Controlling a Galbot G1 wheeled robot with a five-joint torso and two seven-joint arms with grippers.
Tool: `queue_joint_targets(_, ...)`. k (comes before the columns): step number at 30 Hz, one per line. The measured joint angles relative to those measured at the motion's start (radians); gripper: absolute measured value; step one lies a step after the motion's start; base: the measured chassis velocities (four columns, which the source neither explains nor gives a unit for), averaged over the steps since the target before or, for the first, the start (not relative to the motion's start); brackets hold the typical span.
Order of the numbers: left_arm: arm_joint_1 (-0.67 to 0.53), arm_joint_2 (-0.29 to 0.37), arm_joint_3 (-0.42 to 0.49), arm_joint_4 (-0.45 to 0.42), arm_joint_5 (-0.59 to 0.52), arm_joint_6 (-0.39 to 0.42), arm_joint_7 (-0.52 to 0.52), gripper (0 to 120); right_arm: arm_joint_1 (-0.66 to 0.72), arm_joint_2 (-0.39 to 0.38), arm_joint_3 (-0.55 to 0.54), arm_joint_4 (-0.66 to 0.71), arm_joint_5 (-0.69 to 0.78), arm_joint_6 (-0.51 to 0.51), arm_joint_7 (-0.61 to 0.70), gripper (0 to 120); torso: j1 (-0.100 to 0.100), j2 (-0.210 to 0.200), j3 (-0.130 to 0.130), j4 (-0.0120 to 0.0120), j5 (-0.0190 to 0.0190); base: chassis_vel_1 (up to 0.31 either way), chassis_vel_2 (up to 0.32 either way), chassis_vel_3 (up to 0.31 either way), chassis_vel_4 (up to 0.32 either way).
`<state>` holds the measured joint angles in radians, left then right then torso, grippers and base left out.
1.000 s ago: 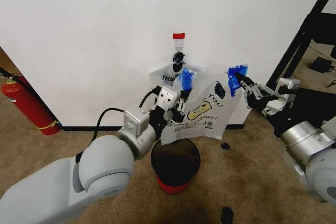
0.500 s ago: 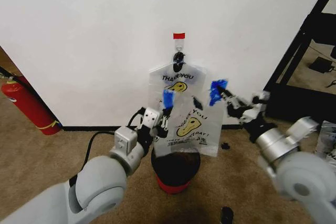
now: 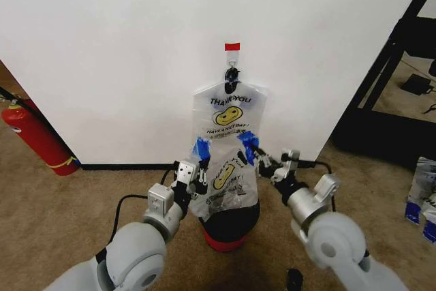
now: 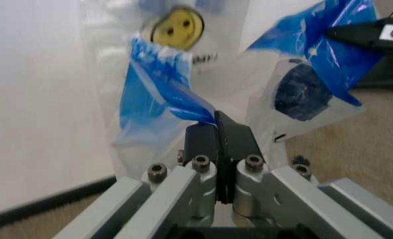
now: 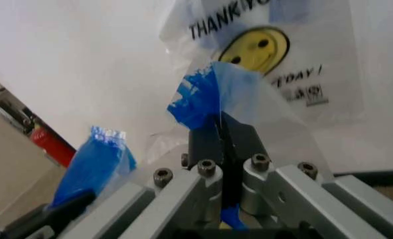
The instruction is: Pick up the garbage bag from the wall and place it over the trash bin.
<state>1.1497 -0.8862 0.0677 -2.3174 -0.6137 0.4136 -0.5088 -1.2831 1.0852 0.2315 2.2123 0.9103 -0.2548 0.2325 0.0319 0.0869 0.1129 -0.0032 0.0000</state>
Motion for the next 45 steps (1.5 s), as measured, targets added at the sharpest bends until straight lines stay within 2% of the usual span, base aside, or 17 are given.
queue_joint_targets(6, 0.09, -0.03, 0.004, 0.023, 0.063, -0.038, 0.004, 0, -0.072, -0.003, 0.004, 0.012, -0.036, 0.01, -0.017, 0, 0.0, 0.0, 0.0, 0.0002, 0.0, 0.0, 0.0, 0.0, 0.0)
queue_joint_targets(12, 0.118, -0.059, 0.014, 0.05, 0.11, -0.07, 0.005, 0, -0.119, 0.01, 0.012, 0.019, -0.085, 0.021, -0.037, 0, 0.0, 0.0, 0.0, 0.0001, 0.0001, 0.0, 0.0, 0.0, 0.0)
queue_joint_targets(20, 0.061, -0.117, 0.07, 0.094, 0.134, -0.094, 0.005, 0, -0.122, 0.008, 0.087, 0.026, -0.071, 0.028, -0.038, 0, 0.0, 0.0, 0.0, 0.0001, 0.0001, 0.0, 0.0, 0.0, 0.0)
queue_joint_targets(22, 0.026, -0.134, 0.095, 0.129, 0.131, -0.106, 0.006, 0, -0.132, 0.006, 0.108, 0.029, -0.058, 0.028, -0.036, 0, 0.0, 0.0, 0.0, 0.0, 0.0002, 0.0, 0.0, 0.0, 0.0)
queue_joint_targets(28, 0.017, -0.161, 0.098, 0.195, 0.129, -0.145, 0.007, 0, -0.138, 0.011, 0.077, -0.007, -0.057, 0.028, -0.037, 0, 0.0, 0.0, 0.0, -0.0001, 0.0, 0.0, 0.0, 0.0, 0.0)
queue_joint_targets(29, 0.025, -0.16, 0.091, 0.202, 0.129, -0.154, 0.007, 0, -0.131, 0.013, 0.062, -0.02, -0.057, 0.028, -0.038, 0, 0.0, 0.0, 0.0, 0.0006, 0.0002, 0.0, 0.0, 0.0, 0.0)
queue_joint_targets(32, 0.031, -0.149, 0.085, 0.208, 0.129, -0.163, 0.006, 0, -0.128, 0.016, 0.049, -0.036, -0.058, 0.028, -0.038, 0, 0.0, 0.0, 0.0, 0.0004, -0.0001, 0.0, 0.0, 0.0, 0.0)
queue_joint_targets(37, 0.051, -0.084, 0.076, 0.195, 0.113, -0.174, -0.006, 0, -0.136, 0.002, 0.022, -0.043, -0.058, 0.025, -0.036, 0, 0.0, 0.0, 0.0, 0.0002, 0.0, 0.0, 0.0, 0.0, 0.0)
queue_joint_targets(45, 0.09, -0.06, 0.098, 0.176, 0.115, -0.18, -0.015, 0, -0.187, -0.04, 0.016, -0.01, -0.049, 0.01, -0.031, 0, 0.0, 0.0, 0.0, 0.0, 0.0, 0.0, 0.0, 0.0, 0.0)
